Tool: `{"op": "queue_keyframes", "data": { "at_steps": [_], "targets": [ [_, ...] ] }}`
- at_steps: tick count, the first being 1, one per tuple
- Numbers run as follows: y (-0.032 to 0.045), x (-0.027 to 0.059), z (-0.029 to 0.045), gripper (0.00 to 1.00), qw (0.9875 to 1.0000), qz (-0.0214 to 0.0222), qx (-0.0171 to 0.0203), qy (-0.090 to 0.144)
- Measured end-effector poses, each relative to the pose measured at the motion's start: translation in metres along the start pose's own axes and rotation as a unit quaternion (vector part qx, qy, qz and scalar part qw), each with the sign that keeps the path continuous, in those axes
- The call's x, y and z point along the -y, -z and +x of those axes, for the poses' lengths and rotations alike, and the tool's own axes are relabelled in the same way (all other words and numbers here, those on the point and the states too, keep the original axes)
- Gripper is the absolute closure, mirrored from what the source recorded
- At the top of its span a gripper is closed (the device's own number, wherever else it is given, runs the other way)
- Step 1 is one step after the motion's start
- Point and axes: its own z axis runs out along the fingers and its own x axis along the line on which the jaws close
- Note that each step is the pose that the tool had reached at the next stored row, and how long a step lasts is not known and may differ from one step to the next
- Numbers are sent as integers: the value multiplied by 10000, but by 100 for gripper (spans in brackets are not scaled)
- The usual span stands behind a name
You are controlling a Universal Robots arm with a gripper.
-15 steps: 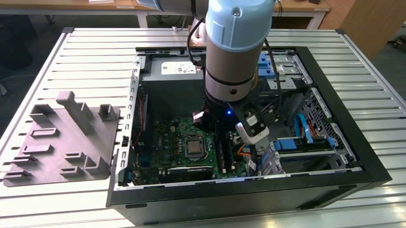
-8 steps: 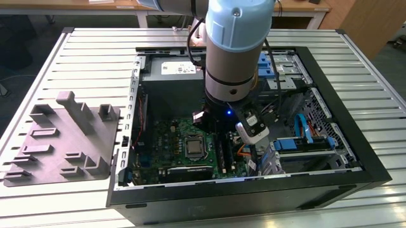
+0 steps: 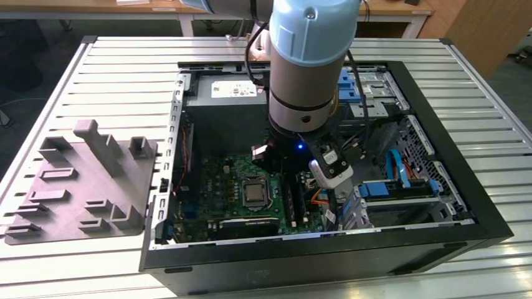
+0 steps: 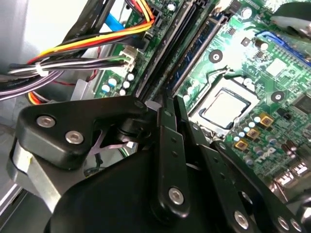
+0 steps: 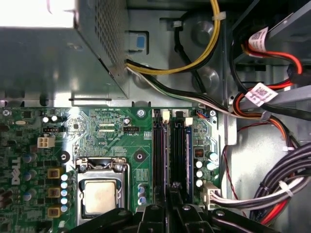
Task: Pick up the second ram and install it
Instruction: 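Insert the second ram into the second slot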
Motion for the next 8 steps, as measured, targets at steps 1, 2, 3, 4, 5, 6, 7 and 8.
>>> {"op": "queue_keyframes", "data": {
  "at_steps": [1, 2, 3, 4, 5, 6, 7, 8],
  "targets": [
    [27, -1, -1, 82, 10000, -1, 0, 0],
    [56, -3, -2, 82, 10000, -1, 0, 0],
    [87, -4, -4, 82, 10000, -1, 0, 0],
    [118, -6, -5, 82, 10000, -1, 0, 0],
    [145, -7, -6, 82, 10000, 0, 0, 0],
    [173, -9, -7, 82, 10000, 1, 0, 0],
    [200, -10, -8, 82, 10000, 1, 0, 0],
    [220, -11, -9, 82, 10000, 1, 0, 0]
  ]
}}
